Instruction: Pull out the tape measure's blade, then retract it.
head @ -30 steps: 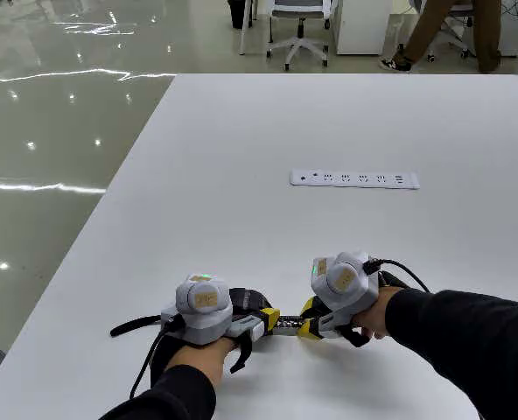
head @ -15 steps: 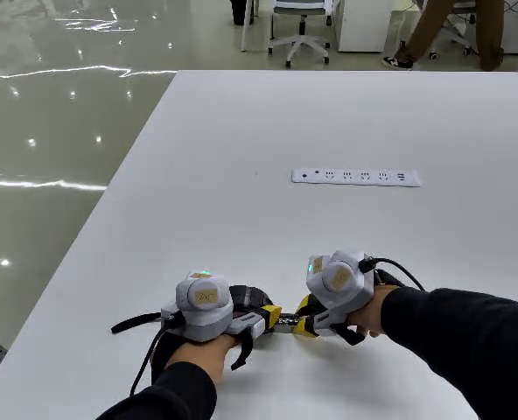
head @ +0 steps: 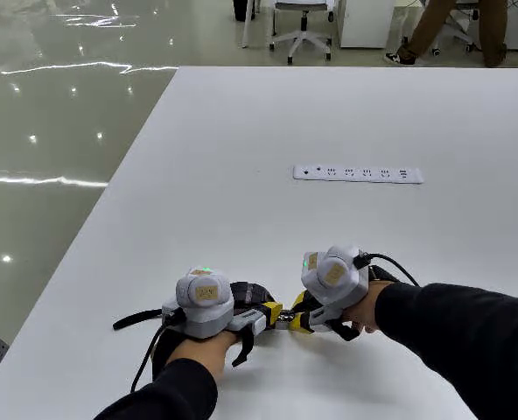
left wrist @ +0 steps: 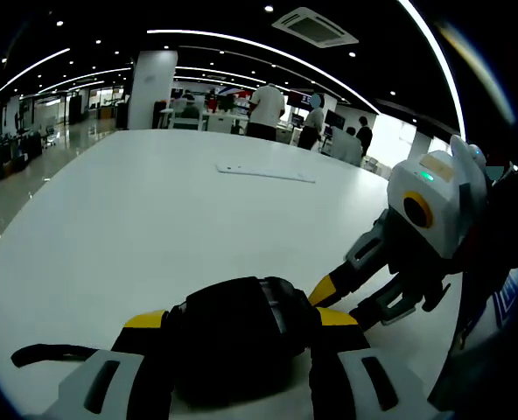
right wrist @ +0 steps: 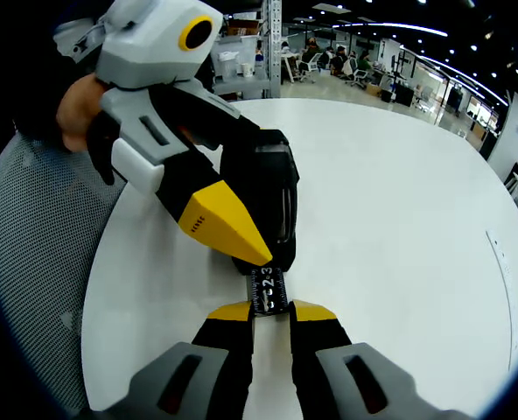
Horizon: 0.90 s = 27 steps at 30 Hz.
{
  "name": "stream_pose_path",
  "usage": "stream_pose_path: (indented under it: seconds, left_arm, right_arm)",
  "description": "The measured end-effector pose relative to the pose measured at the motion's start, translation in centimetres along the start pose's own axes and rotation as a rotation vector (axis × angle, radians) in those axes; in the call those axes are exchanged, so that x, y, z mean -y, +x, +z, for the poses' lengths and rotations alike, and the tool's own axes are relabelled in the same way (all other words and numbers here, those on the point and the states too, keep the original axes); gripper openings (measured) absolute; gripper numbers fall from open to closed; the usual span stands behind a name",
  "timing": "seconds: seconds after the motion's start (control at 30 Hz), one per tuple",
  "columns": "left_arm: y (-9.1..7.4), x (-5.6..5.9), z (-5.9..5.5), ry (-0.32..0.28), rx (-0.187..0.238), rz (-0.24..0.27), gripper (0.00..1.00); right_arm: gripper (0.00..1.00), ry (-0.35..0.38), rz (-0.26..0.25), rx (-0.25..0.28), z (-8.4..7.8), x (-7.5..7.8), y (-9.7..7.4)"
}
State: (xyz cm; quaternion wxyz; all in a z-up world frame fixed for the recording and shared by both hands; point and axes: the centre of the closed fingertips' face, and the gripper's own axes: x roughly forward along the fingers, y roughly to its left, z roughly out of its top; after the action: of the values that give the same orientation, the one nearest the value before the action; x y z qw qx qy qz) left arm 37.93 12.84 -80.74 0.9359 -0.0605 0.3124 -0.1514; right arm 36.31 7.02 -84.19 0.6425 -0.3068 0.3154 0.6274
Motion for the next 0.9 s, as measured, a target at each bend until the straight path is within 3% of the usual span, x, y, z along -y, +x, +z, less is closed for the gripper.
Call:
stream_pose_path:
  seconds: [0.9]
  left_arm:
    - [0.0,0.0,0.0,-0.007,0.0,-0.007,0.59]
  right_arm:
    - [0.11,-0.013,0.015,0.009,1.4,-0.4,1.2]
